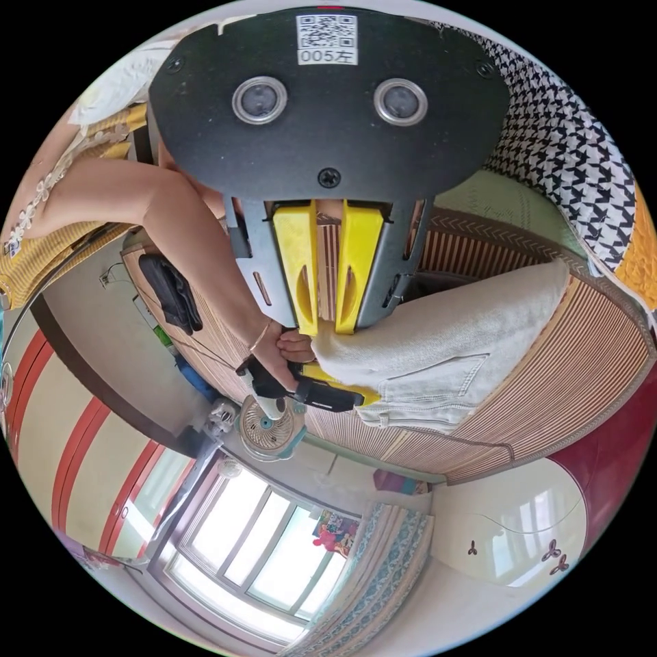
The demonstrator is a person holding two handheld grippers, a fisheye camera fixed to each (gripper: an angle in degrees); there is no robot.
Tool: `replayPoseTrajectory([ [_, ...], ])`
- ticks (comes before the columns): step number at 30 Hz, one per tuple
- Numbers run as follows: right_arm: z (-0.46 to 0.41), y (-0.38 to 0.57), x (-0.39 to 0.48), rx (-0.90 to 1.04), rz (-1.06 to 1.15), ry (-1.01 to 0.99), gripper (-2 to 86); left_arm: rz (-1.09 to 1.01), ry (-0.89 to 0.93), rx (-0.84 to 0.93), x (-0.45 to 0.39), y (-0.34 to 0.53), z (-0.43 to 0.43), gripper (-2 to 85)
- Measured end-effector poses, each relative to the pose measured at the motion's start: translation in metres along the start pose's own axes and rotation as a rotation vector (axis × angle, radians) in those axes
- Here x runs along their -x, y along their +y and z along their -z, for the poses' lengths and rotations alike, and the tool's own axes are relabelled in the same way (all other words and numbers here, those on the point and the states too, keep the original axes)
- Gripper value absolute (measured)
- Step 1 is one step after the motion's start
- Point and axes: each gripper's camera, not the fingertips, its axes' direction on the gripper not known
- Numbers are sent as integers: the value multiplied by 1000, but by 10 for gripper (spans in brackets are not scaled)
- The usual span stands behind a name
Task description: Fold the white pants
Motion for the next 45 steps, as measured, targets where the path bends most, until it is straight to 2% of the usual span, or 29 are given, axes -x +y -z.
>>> replayPoseTrajectory([
  [12, 54, 47, 54, -162, 166, 57, 38, -56, 68, -109, -17, -2, 56, 55],
  [18, 74, 54, 7, -71, -5, -25, 78, -34, 79, -65, -15, -5, 48, 54],
  [24, 104, 61, 3, -68, 5, -110, 164, 7, 86, -132, -2, -18, 61, 53],
  [34, 169, 74, -5, -141, -44, -187, 202, 20, 84, -172, 7, -23, 67, 54],
  [39, 151, 77, -40, -102, -163, -344, 216, -35, 75, -118, -5, -15, 53, 53],
  [45, 119, 79, -46, -121, -213, -406, 206, -53, 79, -72, -7, -9, 44, 52],
])
